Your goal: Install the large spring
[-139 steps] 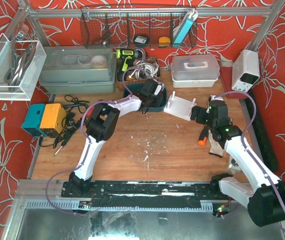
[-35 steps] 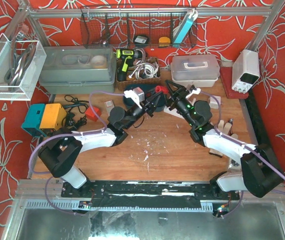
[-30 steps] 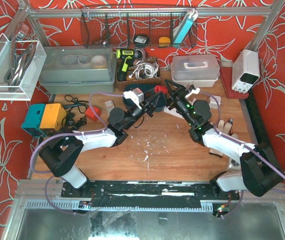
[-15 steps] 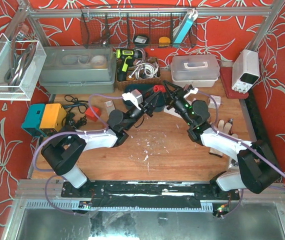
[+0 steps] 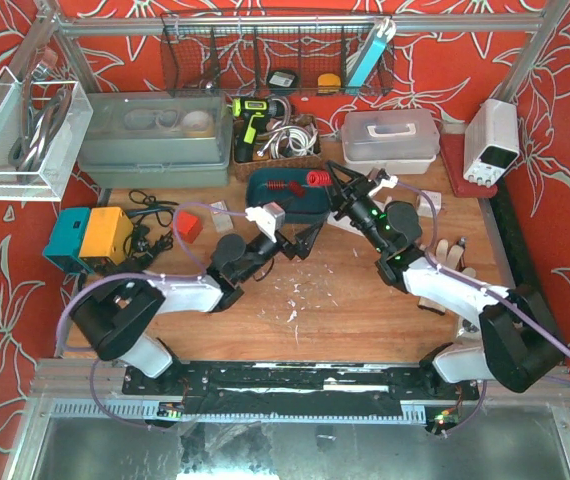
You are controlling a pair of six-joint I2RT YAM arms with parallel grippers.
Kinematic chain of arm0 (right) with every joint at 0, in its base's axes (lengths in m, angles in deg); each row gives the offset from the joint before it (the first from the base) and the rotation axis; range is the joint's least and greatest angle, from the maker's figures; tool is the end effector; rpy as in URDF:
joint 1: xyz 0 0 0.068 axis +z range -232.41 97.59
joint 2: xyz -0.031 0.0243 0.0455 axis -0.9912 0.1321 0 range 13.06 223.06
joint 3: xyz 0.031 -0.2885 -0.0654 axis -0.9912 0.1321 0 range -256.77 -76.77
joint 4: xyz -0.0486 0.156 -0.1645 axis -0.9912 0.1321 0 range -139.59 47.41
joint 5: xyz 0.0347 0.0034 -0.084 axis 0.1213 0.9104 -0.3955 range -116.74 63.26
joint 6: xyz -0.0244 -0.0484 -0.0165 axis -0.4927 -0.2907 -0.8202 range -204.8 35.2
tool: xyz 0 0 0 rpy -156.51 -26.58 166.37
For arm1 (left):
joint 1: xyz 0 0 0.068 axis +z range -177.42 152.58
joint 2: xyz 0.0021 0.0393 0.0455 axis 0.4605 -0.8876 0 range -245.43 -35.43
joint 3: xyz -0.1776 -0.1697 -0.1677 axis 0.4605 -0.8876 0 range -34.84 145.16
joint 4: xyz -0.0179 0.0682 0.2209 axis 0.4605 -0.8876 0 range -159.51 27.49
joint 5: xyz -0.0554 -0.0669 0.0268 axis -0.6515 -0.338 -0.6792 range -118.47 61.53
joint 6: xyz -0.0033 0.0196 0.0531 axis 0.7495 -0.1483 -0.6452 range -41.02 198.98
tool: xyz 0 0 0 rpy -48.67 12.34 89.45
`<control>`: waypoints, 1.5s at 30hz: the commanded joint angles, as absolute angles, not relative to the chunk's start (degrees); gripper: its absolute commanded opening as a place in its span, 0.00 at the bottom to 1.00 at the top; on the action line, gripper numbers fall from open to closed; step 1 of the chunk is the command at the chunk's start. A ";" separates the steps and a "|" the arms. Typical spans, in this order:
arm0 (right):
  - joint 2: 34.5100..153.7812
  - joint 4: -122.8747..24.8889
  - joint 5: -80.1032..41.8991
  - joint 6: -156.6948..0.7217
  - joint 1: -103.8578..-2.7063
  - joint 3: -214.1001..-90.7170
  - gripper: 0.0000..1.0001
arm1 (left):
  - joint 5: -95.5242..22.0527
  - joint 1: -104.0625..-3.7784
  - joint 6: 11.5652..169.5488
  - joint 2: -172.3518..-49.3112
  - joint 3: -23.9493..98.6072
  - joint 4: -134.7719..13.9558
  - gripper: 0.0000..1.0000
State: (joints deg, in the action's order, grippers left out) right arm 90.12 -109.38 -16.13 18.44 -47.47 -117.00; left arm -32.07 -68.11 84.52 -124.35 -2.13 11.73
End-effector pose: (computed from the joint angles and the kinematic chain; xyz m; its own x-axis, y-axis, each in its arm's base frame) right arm 0.2137 0.1581 0.3599 -0.7565 0.6386 0.1410 -0.1505 -0.3798 0.9127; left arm 0.2190 -0.1916 0.2941 0.1664 -0.2701 -0.9484 0.7152 0.6951 -0.0725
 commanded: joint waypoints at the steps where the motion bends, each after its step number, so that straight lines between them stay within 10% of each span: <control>1: 87.57 -105.66 -16.54 13.69 -49.62 -116.30 0.00 | -28.46 -68.38 82.93 -116.05 -4.88 4.64 1.00; 16: 79.31 -49.01 -40.16 -53.09 -56.66 -129.01 0.00 | -11.13 -68.38 99.65 -108.05 0.45 -44.29 1.00; 45: 112.40 -68.20 -50.86 -77.32 -65.58 -138.06 0.00 | -22.93 -68.47 96.82 -105.95 -9.18 -31.87 1.00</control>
